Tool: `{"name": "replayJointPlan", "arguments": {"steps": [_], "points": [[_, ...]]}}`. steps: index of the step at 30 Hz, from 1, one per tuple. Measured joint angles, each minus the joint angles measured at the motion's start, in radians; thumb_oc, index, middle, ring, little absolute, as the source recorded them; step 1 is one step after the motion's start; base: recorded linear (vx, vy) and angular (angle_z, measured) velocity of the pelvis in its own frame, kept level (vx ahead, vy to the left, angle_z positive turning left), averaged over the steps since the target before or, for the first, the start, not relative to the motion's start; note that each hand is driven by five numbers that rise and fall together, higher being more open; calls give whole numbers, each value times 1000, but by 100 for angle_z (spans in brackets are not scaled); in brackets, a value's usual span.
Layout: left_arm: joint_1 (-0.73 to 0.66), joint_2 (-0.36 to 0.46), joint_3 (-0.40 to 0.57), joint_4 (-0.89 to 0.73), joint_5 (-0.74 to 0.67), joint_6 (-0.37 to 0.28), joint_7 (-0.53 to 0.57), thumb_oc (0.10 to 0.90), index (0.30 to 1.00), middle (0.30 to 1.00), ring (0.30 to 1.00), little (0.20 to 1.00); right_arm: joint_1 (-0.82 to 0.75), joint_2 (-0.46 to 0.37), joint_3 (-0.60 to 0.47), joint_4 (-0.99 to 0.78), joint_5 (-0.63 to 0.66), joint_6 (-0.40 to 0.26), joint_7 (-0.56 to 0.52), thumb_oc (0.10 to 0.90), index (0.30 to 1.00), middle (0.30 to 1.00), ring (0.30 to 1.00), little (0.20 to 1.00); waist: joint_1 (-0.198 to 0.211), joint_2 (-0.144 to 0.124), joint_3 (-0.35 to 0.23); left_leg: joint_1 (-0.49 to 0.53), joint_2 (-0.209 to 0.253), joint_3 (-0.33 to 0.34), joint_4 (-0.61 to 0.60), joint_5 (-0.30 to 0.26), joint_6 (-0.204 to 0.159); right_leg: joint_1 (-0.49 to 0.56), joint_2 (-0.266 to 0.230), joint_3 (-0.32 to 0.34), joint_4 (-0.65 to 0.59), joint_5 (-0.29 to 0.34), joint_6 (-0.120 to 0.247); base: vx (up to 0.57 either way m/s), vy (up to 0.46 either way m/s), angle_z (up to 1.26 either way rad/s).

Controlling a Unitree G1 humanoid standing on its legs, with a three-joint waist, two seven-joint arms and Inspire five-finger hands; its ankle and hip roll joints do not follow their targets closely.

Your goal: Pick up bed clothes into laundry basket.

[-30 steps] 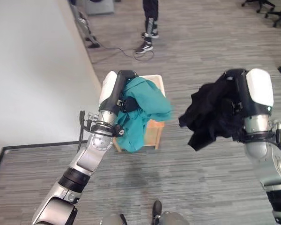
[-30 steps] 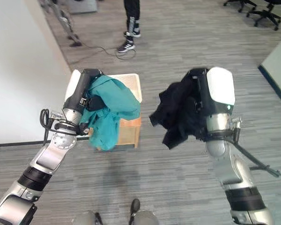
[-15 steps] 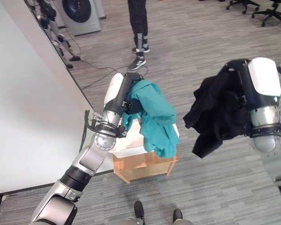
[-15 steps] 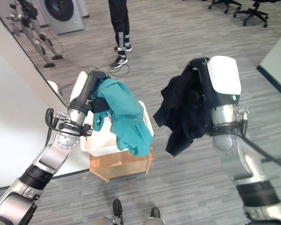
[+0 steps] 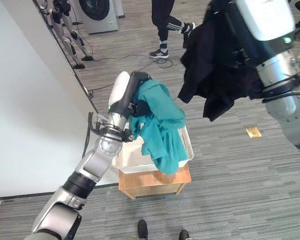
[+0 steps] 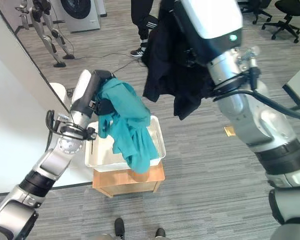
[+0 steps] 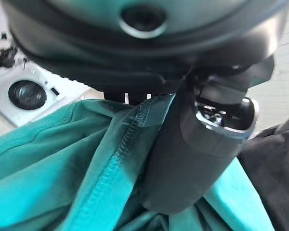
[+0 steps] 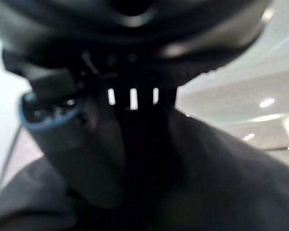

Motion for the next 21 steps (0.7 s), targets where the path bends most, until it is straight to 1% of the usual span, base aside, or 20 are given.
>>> {"name": "replayJointPlan", "arguments": {"steps": [1, 3, 4, 5, 6, 7, 9, 11, 15, 16, 17, 18, 20, 21], "points": [[-13, 0, 0, -1, 0, 0, 8, 400, 300, 300, 300, 300, -12, 11, 46, 27, -8, -1, 19, 400, 300, 300, 300, 300, 4, -3, -2, -8, 0, -6, 0, -4, -5, -2, 1, -10, 0, 0, 0, -15, 33, 19], [-14, 3, 3, -1, 0, 0, 23, 400, 300, 300, 300, 300, -16, 71, 72, 99, -30, 4, 36, 400, 300, 300, 300, 300, 7, -4, -2, -23, -1, -8, 0, -9, -12, -14, 1, -18, 0, 0, 0, -16, 40, 18], [-13, 3, 3, -2, 1, 0, 23, 400, 300, 300, 300, 300, -14, 79, 84, 119, -36, 10, 44, 400, 300, 300, 300, 300, 16, -4, -2, -35, -4, -8, 0, -8, -12, -23, -1, -19, 0, 0, 0, -6, 36, 8], [-8, 4, 4, -2, 1, 0, 23, 400, 300, 300, 300, 300, 0, 89, 85, 149, -48, 12, 57, 400, 300, 300, 300, 300, 32, -4, -2, -49, -7, -7, 0, -5, -16, -36, -4, -19, 0, 0, 0, 12, 39, 15], [9, 4, 5, -3, 2, 0, 22, 400, 300, 300, 300, 300, 28, 104, 85, 177, -69, 29, 67, 400, 300, 300, 300, 300, 36, -6, -2, -57, -10, -18, 0, -5, -17, -39, -7, -29, 0, 0, 0, 17, 33, 28], [25, 2, 11, -8, 3, 1, 20, 400, 300, 300, 300, 300, 54, 110, 84, 203, -88, 32, 80, 400, 300, 300, 300, 300, 48, -7, -2, -65, -13, -28, -1, -7, -23, -39, -9, -44, 0, 0, 0, 22, 25, 29], [56, -4, 26, -26, 3, 1, 20, 400, 300, 300, 300, 300, 88, 119, 84, 242, -114, 38, 87, 400, 300, 300, 300, 300, 62, -10, -1, -69, -17, -36, -1, -4, -20, -39, -10, -49, 0, 0, 0, 16, 17, 19], [94, -12, 33, -57, 7, -9, 11, 400, 300, 300, 300, 300, 117, 162, 84, 308, -130, 50, 92, 400, 300, 300, 300, 300, 64, -13, -1, -76, -21, -51, 0, 3, -15, -39, -13, -69, 0, 0, 0, 9, 19, 23], [109, -34, 27, -85, 10, -15, 7, 400, 300, 300, 300, 300, 163, 230, 91, 390, -154, 69, 123, 400, 300, 300, 300, 300, 75, -17, 1, -86, -24, -66, 0, 7, -13, -43, -13, -87, 0, 0, 0, -13, 16, 12], [109, -36, 25, -85, 10, -17, 7, 400, 300, 300, 300, 300, 169, 237, 96, 399, -155, 70, 127, 400, 300, 300, 300, 300, 76, -17, 1, -89, -24, -70, 0, 8, -13, -44, -12, -93, 0, 0, 0, -28, 13, 12], [112, -43, 24, -84, 10, -19, 7, 400, 300, 300, 300, 300, 171, 263, 98, 433, -159, 71, 128, 400, 300, 300, 300, 300, 78, -18, 2, -92, -22, -76, 0, 9, -15, -45, -9, -98, 0, 0, 0, -23, 7, 8], [112, -44, 24, -84, 10, -19, 7, 400, 300, 300, 300, 300, 171, 265, 99, 435, -159, 71, 128, 400, 300, 300, 300, 300, 78, -19, 2, -92, -22, -76, 0, 9, -15, -45, -9, -98, 0, 0, 0, -39, 4, 6], [112, -54, 18, -81, 9, -19, 7, 400, 300, 300, 300, 300, 170, 301, 122, 480, -166, 81, 137, 400, 300, 300, 300, 300, 87, -20, 2, -108, -19, -78, 0, 12, -16, -61, -5, -99, 0, -1, 0, -64, 6, 2], [112, -56, 16, -77, 9, -19, 7, 400, 300, 300, 300, 300, 163, 342, 138, 517, -179, 90, 137, 400, 300, 300, 300, 300, 88, -23, 4, -124, -16, -79, 1, 15, -18, -75, -1, -99, 0, -1, 0, -71, 11, 0]]}}
